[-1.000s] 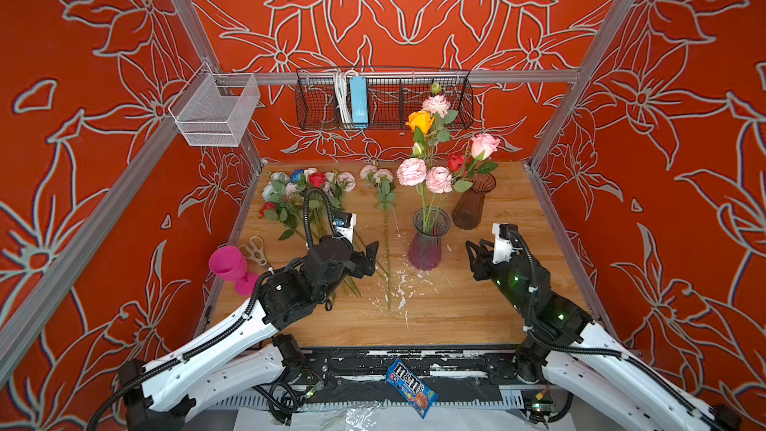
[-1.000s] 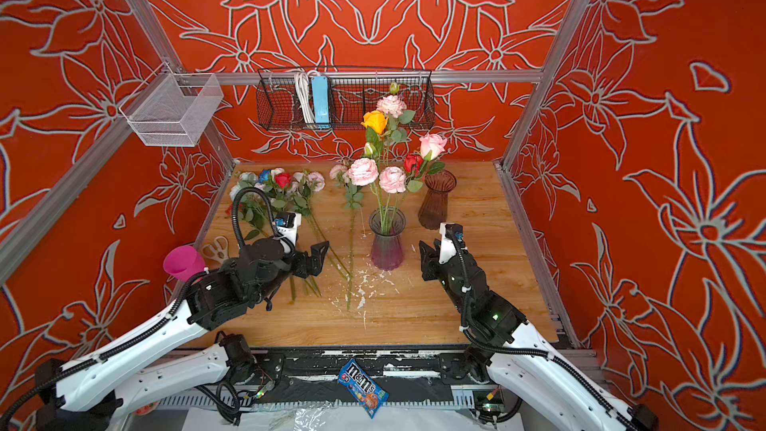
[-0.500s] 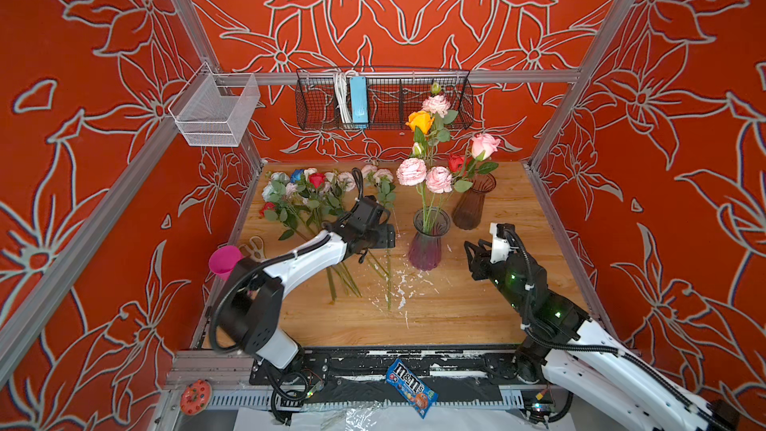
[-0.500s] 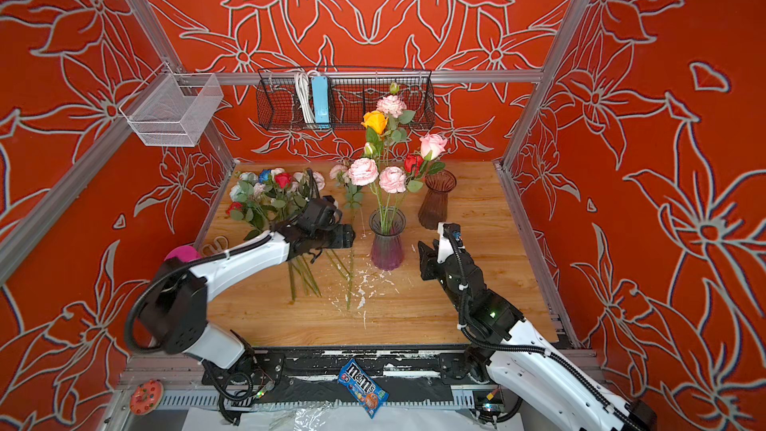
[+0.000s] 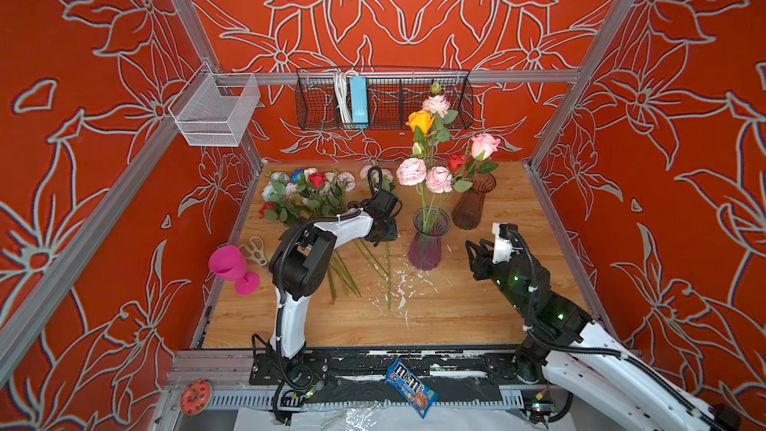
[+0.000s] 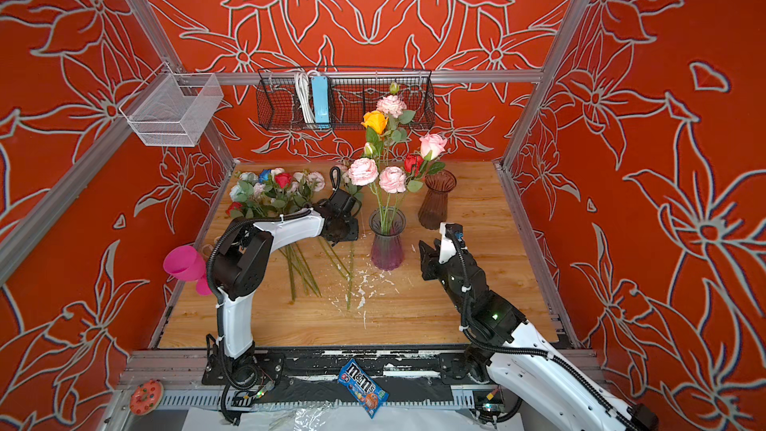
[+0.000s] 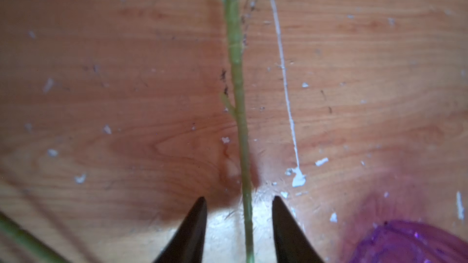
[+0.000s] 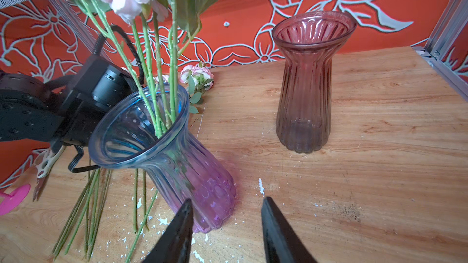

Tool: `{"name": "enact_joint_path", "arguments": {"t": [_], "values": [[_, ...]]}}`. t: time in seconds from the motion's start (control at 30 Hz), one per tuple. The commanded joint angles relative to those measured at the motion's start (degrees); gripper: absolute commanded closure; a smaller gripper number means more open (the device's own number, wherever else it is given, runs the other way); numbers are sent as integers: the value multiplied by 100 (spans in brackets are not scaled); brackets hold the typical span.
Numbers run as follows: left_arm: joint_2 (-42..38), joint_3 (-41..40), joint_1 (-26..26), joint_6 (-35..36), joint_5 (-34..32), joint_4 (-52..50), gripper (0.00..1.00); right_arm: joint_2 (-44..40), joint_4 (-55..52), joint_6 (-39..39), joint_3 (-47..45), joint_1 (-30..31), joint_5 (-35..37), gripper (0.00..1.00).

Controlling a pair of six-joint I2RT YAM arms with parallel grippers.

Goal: Arrange flowers in a vase
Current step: Pick up the flower from the top-center of the table.

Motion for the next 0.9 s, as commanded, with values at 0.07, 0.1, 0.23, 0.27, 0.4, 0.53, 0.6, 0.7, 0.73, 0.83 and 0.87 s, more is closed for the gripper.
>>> {"name": "enact_joint_path", "arguments": {"t": [0.07,0.1,0.23,0.27,0.4,0.53,0.6,0.7,0.73,0.83,0.87], "values": [[-138,-116,3,1,18,-118,80,-56,-53,18,-58,-27,142,55],[-202,-172,2,10,28,-91,82,-62,-55,22,-46,-27,149,55],[-583,-465,10,0,55,36,95,-91,-144,44,22,-27,177,55],[-694,-528,3,-29,21,4,97,-113,-184,56,27,-27,169,55],[-1222,-793,12,-116,-128,-43,100,-219,-200,75,2,-27,247,55],[-1995,-1112,10,-182,-180,-24,100,-301,-226,64,-8,-27,243,55],[-2404,-1329,12,-249,-208,-16,100,-300,-229,91,13,-27,238,55],[-2933,-1656,12,-315,-157,-164,100,-298,-243,118,60,-33,145,55],[-3140,-1796,12,-353,-153,-238,100,-287,-251,118,82,-27,121,55],[-3921,-2398,12,-591,-138,-320,100,-277,-227,145,108,-27,73,55],[-4171,-2579,12,-688,-114,-354,100,-272,-227,145,121,-27,58,55]]}}
